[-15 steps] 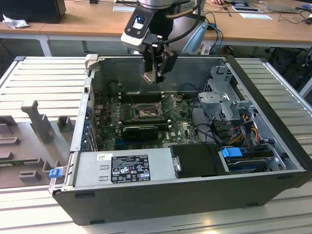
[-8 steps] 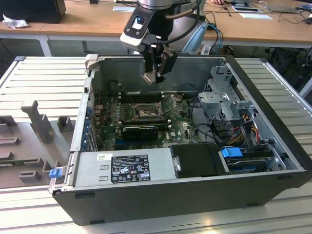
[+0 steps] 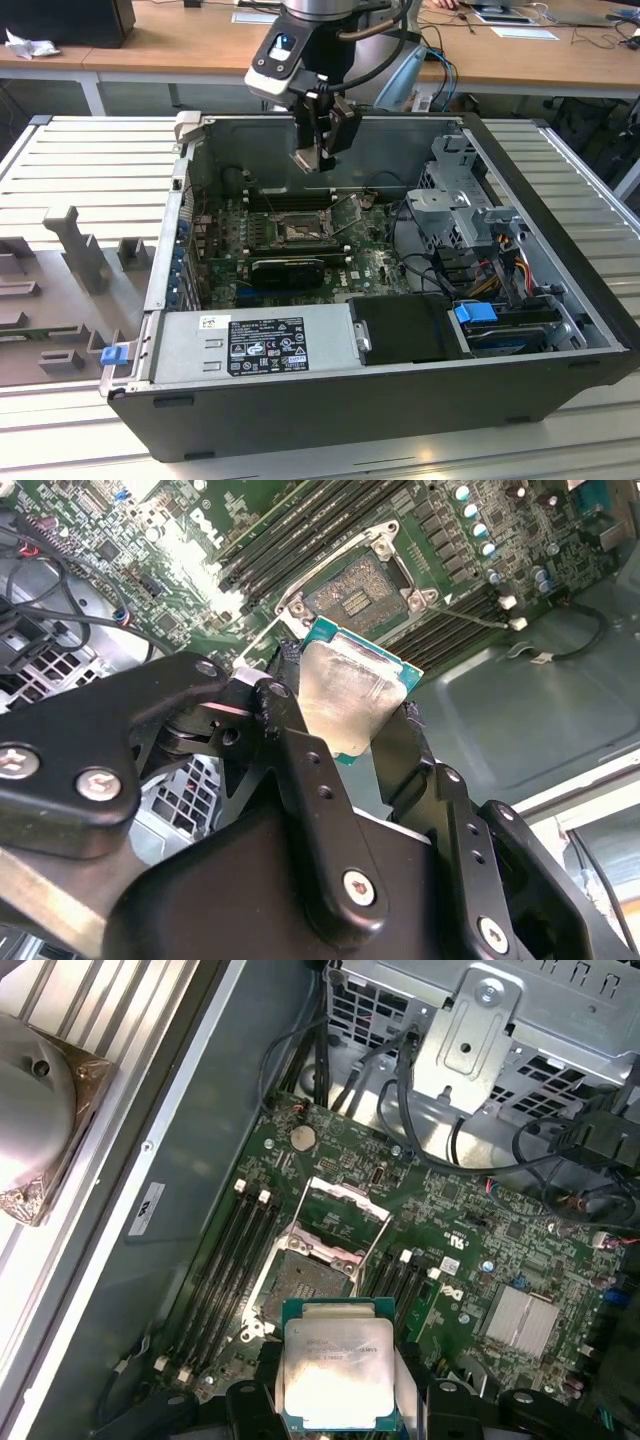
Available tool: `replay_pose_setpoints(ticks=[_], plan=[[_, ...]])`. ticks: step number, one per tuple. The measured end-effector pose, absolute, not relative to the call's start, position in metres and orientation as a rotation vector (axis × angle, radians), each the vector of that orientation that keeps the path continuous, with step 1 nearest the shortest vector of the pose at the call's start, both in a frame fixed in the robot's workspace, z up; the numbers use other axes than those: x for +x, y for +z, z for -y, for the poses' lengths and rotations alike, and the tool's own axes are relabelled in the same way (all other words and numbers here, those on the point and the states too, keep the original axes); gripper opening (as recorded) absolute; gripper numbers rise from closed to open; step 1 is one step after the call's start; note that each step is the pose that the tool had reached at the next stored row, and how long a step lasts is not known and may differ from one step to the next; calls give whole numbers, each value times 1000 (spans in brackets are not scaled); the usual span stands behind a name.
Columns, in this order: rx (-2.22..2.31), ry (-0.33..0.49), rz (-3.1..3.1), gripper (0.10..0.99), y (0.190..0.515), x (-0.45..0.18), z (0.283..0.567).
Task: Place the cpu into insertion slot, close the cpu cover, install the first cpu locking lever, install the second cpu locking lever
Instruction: 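Place the cpu into insertion slot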
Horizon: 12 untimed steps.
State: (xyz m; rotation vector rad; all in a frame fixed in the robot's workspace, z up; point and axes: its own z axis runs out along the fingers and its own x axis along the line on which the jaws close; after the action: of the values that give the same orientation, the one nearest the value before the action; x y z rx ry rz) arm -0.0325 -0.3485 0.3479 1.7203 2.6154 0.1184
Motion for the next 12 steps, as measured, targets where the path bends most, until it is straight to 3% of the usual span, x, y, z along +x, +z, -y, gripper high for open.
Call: replay_pose_setpoints(ticks=[12], plan=[[1777,117,-2576,529,346,-32,349]])
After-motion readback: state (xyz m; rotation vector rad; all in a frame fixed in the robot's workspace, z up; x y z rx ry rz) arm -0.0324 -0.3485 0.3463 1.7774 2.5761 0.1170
